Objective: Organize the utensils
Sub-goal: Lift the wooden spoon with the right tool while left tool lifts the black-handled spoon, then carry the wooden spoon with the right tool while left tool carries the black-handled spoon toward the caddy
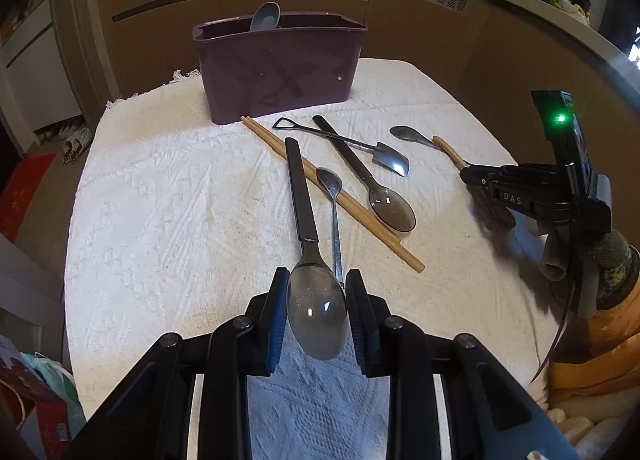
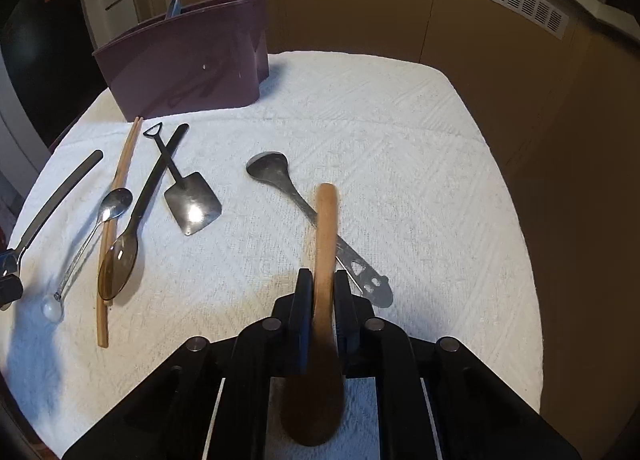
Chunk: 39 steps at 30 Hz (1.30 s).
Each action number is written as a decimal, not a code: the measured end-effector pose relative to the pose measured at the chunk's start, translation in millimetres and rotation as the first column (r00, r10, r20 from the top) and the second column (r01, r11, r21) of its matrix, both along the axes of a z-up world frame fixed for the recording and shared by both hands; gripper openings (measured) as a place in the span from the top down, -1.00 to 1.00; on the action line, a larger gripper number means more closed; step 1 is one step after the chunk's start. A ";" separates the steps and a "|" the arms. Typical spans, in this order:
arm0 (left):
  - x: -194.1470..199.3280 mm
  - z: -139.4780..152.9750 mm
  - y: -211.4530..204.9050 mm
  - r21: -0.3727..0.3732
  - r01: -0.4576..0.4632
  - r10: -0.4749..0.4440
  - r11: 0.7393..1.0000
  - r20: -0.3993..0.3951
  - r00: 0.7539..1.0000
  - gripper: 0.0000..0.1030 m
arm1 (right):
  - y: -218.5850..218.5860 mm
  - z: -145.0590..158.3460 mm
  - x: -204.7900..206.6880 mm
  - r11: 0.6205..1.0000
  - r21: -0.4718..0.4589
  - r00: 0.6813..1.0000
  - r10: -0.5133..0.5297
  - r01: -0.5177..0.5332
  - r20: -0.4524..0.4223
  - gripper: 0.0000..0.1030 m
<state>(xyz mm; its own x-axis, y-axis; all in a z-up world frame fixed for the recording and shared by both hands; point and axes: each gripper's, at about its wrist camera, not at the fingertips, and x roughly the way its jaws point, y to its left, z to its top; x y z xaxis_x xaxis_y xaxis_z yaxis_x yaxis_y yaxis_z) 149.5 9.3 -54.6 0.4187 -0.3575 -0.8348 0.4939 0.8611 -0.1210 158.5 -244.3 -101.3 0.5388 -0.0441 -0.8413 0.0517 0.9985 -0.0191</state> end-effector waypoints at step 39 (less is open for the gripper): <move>38.9 -23.5 -31.6 0.162 -0.024 0.027 0.986 -0.012 1.000 0.97 | -5.9 26.7 -50.7 0.995 0.073 0.993 0.060 -0.068 0.105 0.81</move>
<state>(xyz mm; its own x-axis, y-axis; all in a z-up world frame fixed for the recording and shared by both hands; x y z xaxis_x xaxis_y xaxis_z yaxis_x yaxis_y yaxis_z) 188.3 -22.3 -78.1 0.4133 -0.2062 -0.8869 0.4707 0.8822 0.0143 107.9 -250.3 -74.5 0.6223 0.0557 -0.7808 -0.0145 0.9981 0.0596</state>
